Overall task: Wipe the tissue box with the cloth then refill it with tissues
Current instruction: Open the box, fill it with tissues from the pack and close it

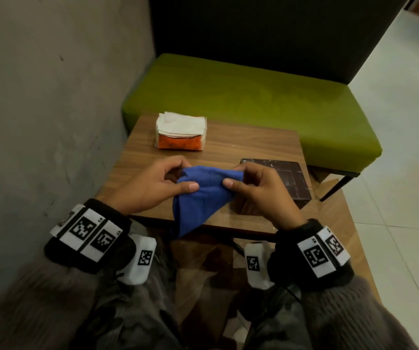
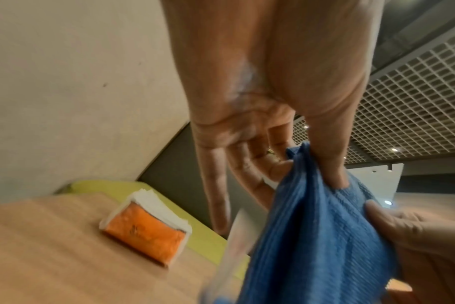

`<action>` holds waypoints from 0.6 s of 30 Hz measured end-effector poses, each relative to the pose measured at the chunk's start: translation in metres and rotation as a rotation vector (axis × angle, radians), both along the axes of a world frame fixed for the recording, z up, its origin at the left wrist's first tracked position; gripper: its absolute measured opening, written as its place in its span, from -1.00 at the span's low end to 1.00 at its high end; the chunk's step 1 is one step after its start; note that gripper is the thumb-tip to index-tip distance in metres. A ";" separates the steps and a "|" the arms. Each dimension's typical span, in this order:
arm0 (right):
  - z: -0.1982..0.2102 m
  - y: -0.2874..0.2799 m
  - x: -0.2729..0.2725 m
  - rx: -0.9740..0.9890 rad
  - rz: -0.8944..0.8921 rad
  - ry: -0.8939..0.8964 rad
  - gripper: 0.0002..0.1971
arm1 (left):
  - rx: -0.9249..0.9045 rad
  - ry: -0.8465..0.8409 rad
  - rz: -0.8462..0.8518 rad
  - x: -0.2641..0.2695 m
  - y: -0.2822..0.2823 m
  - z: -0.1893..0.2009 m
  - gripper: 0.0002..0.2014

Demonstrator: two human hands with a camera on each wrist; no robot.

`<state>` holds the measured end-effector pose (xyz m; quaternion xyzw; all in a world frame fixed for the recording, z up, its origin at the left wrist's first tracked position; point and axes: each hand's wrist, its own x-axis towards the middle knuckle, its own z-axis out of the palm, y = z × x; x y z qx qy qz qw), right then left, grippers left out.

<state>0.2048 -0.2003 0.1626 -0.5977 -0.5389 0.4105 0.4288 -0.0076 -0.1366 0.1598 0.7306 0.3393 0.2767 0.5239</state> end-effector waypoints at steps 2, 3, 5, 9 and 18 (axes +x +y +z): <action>0.003 0.006 -0.003 0.017 0.007 -0.057 -0.85 | 0.065 0.060 0.065 -0.008 0.006 0.005 -0.76; 0.004 0.009 -0.004 0.033 -0.008 -0.069 -0.82 | 0.101 0.083 0.102 -0.011 0.009 0.008 -0.70; 0.007 0.015 -0.008 0.056 -0.021 -0.107 -0.81 | 0.133 0.091 0.140 -0.019 0.013 0.013 -0.68; 0.013 0.030 -0.019 0.040 0.066 -0.059 -0.82 | 0.050 0.023 0.111 -0.037 0.025 0.016 -0.79; -0.009 0.099 -0.047 0.097 -0.041 -0.202 -0.68 | 0.271 0.141 0.465 -0.048 0.069 0.010 -0.75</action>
